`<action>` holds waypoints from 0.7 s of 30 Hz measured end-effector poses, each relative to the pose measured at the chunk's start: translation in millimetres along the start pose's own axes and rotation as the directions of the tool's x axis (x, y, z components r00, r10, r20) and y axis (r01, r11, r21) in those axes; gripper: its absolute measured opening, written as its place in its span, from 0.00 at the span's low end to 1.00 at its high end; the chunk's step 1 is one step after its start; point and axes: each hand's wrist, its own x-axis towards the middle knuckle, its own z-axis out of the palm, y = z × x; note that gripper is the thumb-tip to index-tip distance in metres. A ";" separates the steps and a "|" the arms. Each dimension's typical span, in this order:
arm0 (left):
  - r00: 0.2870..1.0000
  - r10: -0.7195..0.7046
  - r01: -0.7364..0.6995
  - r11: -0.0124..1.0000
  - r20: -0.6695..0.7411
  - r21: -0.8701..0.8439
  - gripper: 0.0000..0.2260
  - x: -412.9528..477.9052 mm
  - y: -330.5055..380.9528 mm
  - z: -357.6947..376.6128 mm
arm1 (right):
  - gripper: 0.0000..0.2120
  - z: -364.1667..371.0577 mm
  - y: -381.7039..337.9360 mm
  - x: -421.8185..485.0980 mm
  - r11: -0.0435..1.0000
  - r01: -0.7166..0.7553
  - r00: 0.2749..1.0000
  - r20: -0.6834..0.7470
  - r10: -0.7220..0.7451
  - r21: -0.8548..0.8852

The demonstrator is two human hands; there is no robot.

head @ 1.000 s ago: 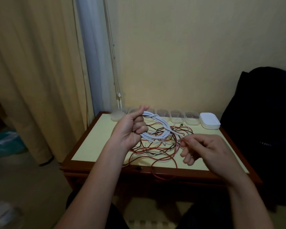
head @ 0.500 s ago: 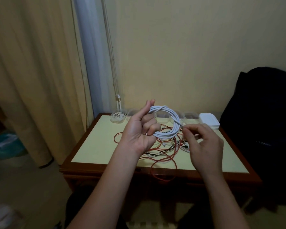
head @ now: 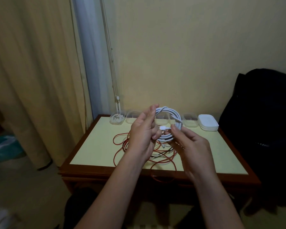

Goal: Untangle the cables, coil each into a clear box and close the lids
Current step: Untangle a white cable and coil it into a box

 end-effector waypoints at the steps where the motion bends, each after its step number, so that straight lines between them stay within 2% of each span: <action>1: 1.000 -0.001 0.001 1.000 -0.003 0.024 0.10 -0.6 -0.1 -1.1 | 0.08 -2.1 1.1 1.8 1.000 -0.009 1.000 0.002 0.009 0.005; 8: 0.998 -0.053 0.049 0.996 0.044 0.074 0.06 1.4 2.0 -6.2 | 0.09 -13.7 5.8 3.9 0.998 -0.055 0.998 0.041 0.055 0.004; 10: 0.996 -0.072 0.067 0.994 0.061 0.084 0.05 3.5 3.5 -7.9 | 0.10 -14.6 7.6 5.3 0.994 -0.098 0.994 0.051 0.096 0.052; 12: 0.993 -0.095 0.090 0.993 0.073 0.073 0.05 5.2 3.6 -10.0 | 0.11 -14.5 8.1 5.2 0.984 -0.139 0.988 0.083 0.130 0.108; 15: 0.987 -0.135 0.131 0.990 0.083 0.045 0.05 7.3 2.4 -11.3 | 0.06 -14.1 6.1 4.2 0.967 -0.205 0.970 0.160 0.181 0.154; 18: 0.989 -0.122 0.116 0.990 0.077 0.082 0.06 8.7 1.2 -10.4 | 0.08 -10.6 2.9 1.7 0.946 -0.243 0.953 0.234 0.192 0.213; 21: 0.995 -0.073 0.060 0.984 0.073 0.166 0.08 7.2 -2.3 -10.7 | 0.10 -7.2 6.9 1.2 0.988 -0.151 0.979 0.143 0.146 0.023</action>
